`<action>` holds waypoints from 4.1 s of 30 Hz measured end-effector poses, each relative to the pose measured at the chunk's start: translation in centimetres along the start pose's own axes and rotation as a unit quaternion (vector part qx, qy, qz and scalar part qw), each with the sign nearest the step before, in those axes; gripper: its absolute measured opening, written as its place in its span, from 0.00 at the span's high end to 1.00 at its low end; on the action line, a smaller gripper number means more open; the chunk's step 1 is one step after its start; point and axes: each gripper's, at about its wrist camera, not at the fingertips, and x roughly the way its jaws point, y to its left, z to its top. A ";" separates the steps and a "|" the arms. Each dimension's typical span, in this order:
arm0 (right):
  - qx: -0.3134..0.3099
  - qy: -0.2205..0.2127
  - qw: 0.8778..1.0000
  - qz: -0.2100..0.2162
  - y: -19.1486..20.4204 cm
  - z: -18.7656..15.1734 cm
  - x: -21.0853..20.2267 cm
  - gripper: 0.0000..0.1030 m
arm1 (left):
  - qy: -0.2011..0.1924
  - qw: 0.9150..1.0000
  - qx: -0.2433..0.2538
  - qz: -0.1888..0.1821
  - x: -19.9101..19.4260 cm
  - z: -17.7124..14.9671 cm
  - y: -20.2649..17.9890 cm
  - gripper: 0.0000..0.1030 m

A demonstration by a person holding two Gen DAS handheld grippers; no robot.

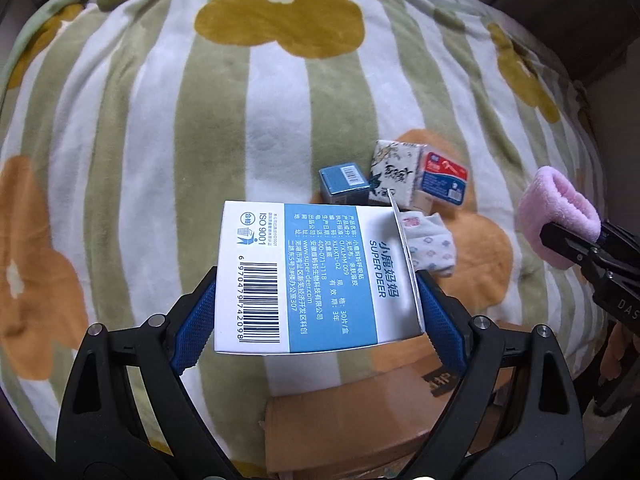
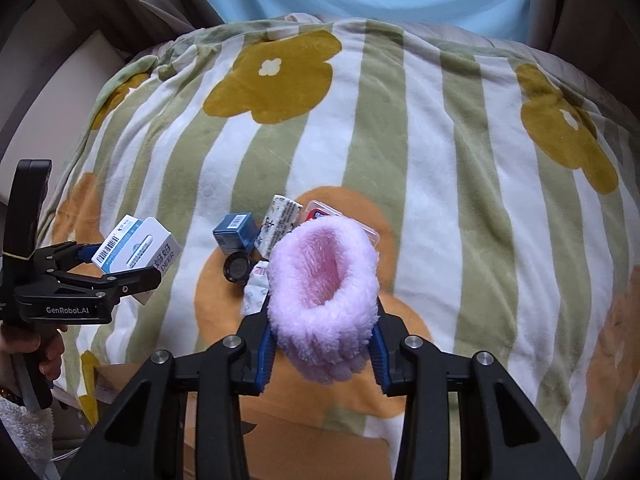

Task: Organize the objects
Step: 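Carry the box and wristband over the cardboard box and open both grippers, then move both grippers back toward the remaining items on the blanket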

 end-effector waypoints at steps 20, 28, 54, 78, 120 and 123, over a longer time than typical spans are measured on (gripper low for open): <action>-0.017 0.013 0.999 0.039 4.6 -11.0 -8.8 0.65 | -0.059 0.998 0.001 0.017 -10.1 -16.4 -4.3 0.13; -0.013 0.055 0.997 0.052 4.6 -16.2 -6.3 0.65 | -0.029 0.999 -0.016 0.021 -6.3 -22.0 -4.4 0.13; -0.008 0.074 0.996 0.042 3.3 -18.8 -3.2 0.33 | -0.020 0.999 -0.028 0.020 -3.0 -23.0 -5.9 0.03; 0.002 0.063 0.998 0.027 2.8 -17.3 -4.6 0.21 | -0.034 0.999 -0.025 0.028 -4.8 -20.5 -4.2 0.03; -0.002 0.074 0.991 0.114 2.3 0.0 3.5 0.21 | -0.023 0.997 -0.033 -0.066 4.1 4.0 3.6 0.03; 0.007 0.104 0.987 0.119 2.3 0.2 6.1 0.21 | -0.022 0.997 -0.041 -0.069 6.3 4.9 4.0 0.03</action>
